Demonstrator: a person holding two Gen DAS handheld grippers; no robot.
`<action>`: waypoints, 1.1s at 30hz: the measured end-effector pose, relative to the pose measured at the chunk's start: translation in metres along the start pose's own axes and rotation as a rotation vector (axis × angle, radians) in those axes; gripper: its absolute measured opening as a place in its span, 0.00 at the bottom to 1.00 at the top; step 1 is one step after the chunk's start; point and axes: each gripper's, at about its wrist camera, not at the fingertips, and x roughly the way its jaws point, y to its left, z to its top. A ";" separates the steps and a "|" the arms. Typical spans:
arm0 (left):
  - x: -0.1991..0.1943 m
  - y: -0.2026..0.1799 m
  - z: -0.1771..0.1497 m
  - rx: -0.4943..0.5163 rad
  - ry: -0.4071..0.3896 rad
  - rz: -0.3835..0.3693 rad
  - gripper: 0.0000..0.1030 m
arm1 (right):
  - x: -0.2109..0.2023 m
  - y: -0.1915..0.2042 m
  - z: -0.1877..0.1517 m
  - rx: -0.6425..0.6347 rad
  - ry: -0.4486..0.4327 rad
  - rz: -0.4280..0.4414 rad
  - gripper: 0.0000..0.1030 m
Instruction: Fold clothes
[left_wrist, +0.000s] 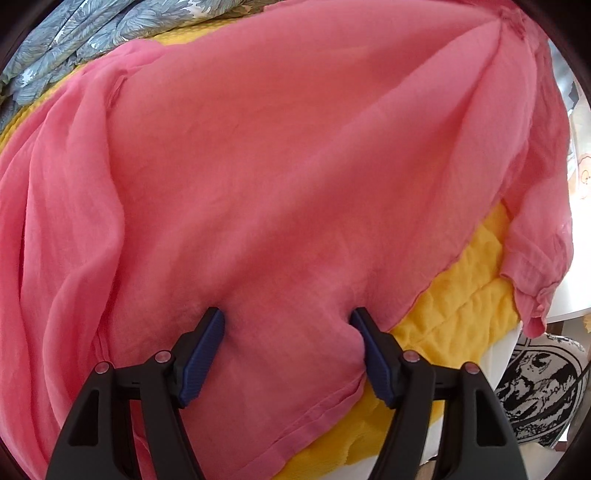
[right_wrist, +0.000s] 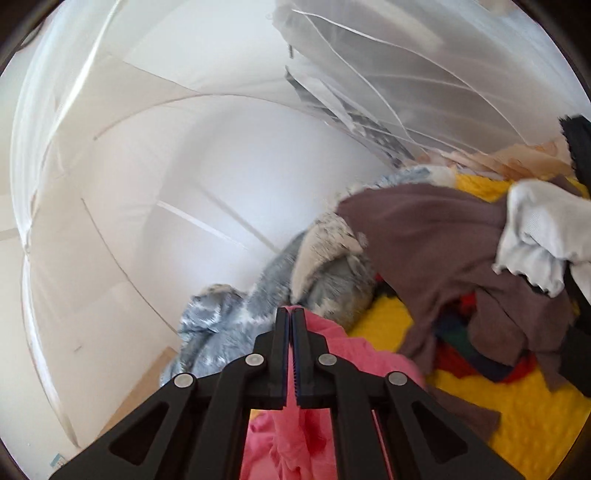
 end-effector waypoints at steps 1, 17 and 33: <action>0.000 0.000 0.000 0.002 0.001 -0.001 0.71 | 0.003 0.006 0.004 -0.017 -0.004 0.008 0.02; -0.002 0.007 0.006 0.041 0.000 -0.020 0.72 | 0.004 0.147 0.039 -0.179 -0.006 0.372 0.01; -0.079 0.099 0.023 -0.203 -0.232 -0.066 0.71 | 0.094 0.103 -0.185 -0.461 0.742 -0.134 0.78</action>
